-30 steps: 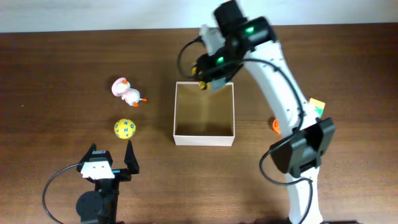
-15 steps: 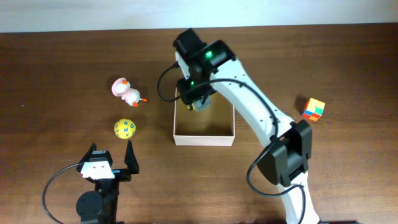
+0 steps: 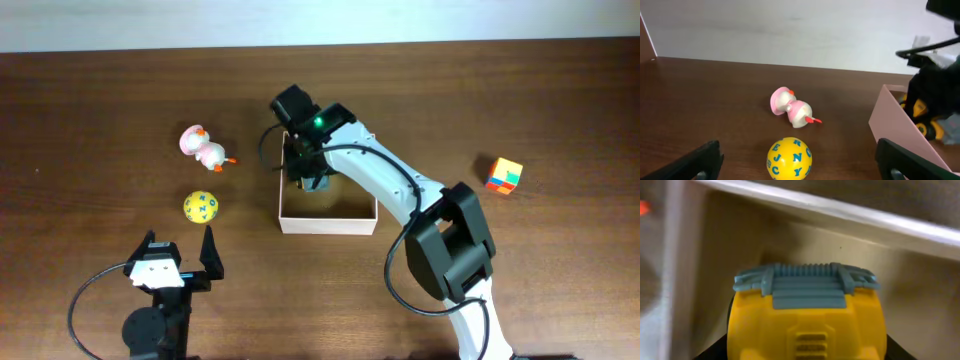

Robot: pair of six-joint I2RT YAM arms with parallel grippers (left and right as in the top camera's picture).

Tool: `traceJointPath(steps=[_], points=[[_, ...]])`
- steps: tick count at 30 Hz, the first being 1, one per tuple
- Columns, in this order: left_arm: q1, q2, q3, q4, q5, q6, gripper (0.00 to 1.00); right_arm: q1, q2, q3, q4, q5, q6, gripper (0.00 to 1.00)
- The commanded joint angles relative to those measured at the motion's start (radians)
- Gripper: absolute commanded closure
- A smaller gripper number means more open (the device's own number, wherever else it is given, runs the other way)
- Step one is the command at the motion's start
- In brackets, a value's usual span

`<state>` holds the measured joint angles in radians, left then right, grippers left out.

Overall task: Pack container
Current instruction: 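Carry the toy truck left over the white box, then lower the truck into the box and open the right gripper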

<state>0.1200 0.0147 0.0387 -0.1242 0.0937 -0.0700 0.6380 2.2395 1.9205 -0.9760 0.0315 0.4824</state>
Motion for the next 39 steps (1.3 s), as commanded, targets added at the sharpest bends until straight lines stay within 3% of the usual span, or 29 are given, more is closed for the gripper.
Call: traceJointPath(steps=[1, 9, 21, 24, 33, 39], points=[[-0.002, -0.009, -0.007, 0.003, -0.004, 0.019, 0.01, 0.010, -0.024, -0.019, 0.039, 0.034, 0.085, 0.58], [-0.002, -0.009, -0.007, 0.003, -0.004, 0.019, 0.01, 0.010, -0.022, -0.023, 0.076, 0.060, 0.189, 0.58], [-0.002, -0.009, -0.007, 0.003, -0.004, 0.019, 0.01, 0.010, -0.020, -0.033, 0.075, 0.059, 0.192, 0.56], [-0.002, -0.009, -0.007, 0.003, -0.004, 0.019, 0.01, 0.010, -0.020, -0.038, 0.076, 0.059, 0.192, 0.46], [-0.002, -0.009, -0.007, 0.003, -0.004, 0.019, 0.01, 0.010, -0.019, -0.038, 0.077, 0.059, 0.183, 0.33], [-0.002, -0.009, -0.007, 0.003, -0.004, 0.019, 0.01, 0.010, -0.019, -0.038, 0.077, 0.059, 0.180, 0.31]])
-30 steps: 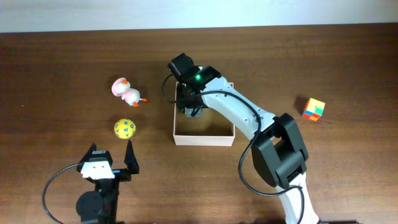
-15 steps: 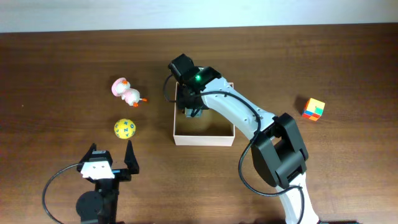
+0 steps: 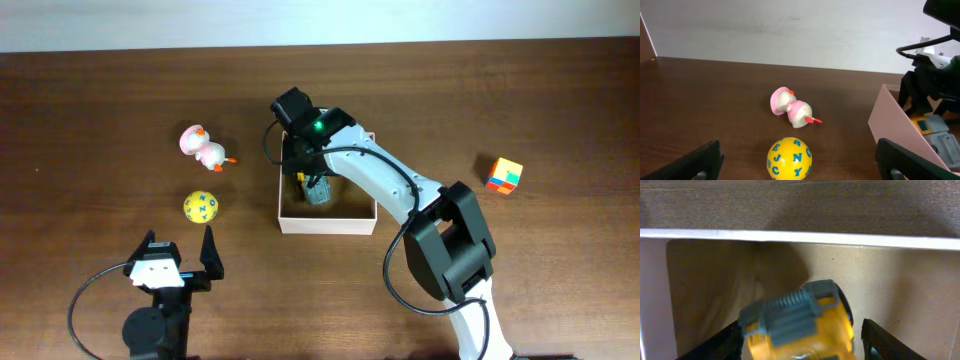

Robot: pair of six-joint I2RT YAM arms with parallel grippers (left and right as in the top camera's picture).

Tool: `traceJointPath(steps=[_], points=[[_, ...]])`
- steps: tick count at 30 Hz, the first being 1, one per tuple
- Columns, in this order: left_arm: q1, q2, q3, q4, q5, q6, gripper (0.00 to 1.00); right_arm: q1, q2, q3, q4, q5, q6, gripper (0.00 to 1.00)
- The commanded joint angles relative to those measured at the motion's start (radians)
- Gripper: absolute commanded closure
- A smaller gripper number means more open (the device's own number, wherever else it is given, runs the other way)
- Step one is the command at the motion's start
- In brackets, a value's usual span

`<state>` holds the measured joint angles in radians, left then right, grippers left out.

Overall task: Pack container
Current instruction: 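Lower the truck into the box and open the right gripper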

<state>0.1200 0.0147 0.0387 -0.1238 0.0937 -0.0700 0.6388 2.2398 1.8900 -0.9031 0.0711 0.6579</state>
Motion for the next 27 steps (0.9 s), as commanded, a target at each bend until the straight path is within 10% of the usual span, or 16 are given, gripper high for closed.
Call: traceJointPath(steps=[1, 21, 27], points=[[-0.002, -0.009, -0.007, 0.002, -0.004, 0.019, 0.01, 0.009, -0.019, -0.007, 0.004, 0.019, 0.005, 0.31], [-0.002, -0.009, -0.007, 0.003, -0.004, 0.019, 0.01, -0.006, -0.026, 0.268, -0.196, 0.021, -0.131, 0.29], [-0.002, -0.009, -0.007, 0.003, -0.004, 0.019, 0.01, -0.006, -0.025, 0.288, -0.340, 0.098, -0.156, 0.62]])
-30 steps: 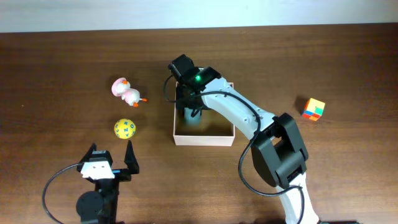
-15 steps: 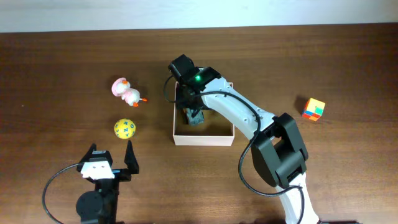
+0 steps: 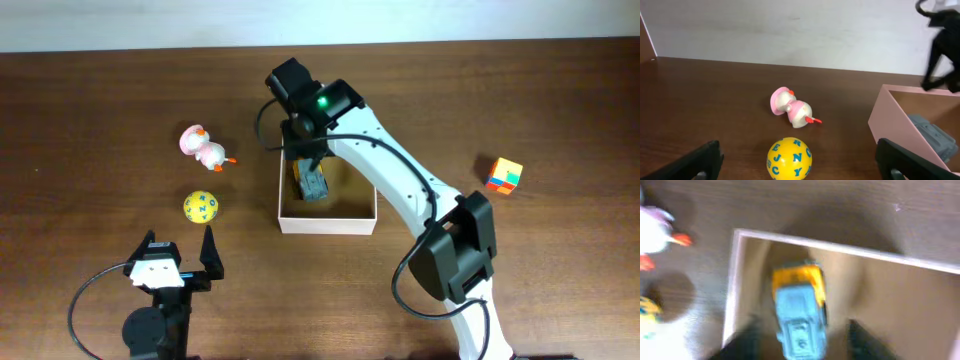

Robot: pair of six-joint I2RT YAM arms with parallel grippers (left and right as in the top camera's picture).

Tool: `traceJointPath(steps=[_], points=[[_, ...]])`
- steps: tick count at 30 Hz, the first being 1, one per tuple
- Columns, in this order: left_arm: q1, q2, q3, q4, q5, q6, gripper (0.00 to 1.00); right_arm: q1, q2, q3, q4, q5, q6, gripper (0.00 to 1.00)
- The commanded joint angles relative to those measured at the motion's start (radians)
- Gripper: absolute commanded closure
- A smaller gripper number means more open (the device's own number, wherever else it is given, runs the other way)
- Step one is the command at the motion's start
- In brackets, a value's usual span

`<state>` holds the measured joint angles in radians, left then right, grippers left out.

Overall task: Pack container
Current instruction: 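Lower the truck into the box and open the right gripper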

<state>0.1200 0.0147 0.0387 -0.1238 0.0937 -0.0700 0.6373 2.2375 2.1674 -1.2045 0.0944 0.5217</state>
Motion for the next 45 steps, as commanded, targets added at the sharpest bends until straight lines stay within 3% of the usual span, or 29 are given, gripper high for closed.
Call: traceJointPath(steps=[1, 8, 23, 45], points=[[-0.002, -0.009, -0.007, 0.003, -0.004, 0.019, 0.01, -0.005, -0.023, 0.008, -0.055, 0.085, -0.020, 0.62], [-0.002, -0.009, -0.007, 0.003, -0.004, 0.019, 0.01, -0.004, -0.023, -0.047, -0.123, 0.101, -0.020, 0.63], [-0.002, -0.009, -0.007, 0.003, -0.004, 0.019, 0.01, -0.003, -0.023, -0.254, -0.005, 0.092, -0.016, 0.62], [-0.002, -0.009, -0.007, 0.003, -0.004, 0.019, 0.01, -0.001, -0.023, -0.279, 0.132, 0.018, -0.044, 0.62]])
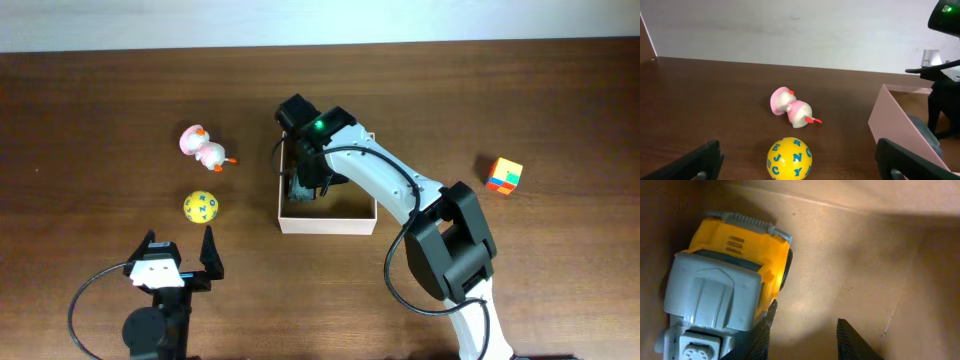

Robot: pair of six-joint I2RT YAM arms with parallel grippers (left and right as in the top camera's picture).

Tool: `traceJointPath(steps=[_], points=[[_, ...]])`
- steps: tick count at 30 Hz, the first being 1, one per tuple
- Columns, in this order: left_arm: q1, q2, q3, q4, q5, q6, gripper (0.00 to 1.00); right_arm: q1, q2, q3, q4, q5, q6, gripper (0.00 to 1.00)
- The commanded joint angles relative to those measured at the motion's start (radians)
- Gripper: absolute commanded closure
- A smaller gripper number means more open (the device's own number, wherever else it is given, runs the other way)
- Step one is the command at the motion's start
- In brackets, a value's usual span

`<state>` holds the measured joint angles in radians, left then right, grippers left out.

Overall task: Pack container
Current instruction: 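Lower the truck into the box and open the right gripper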

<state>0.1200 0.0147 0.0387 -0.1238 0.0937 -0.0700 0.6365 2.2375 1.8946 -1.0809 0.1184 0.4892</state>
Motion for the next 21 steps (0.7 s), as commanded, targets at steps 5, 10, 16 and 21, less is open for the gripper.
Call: traceJointPath(steps=[5, 10, 16, 21], points=[[-0.002, -0.009, -0.007, 0.003, -0.004, 0.019, 0.01, -0.002, -0.023, -0.006, 0.039, -0.005, -0.017, 0.61], [-0.002, -0.009, -0.007, 0.003, -0.004, 0.019, 0.01, -0.002, -0.023, -0.006, 0.065, -0.002, -0.041, 0.61], [-0.002, -0.009, -0.007, 0.003, -0.004, 0.019, 0.01, -0.008, -0.023, -0.004, 0.064, 0.033, -0.041, 0.61], [-0.002, -0.009, -0.007, 0.003, -0.004, 0.019, 0.01, -0.032, -0.024, 0.045, 0.046, 0.032, -0.060, 0.61]])
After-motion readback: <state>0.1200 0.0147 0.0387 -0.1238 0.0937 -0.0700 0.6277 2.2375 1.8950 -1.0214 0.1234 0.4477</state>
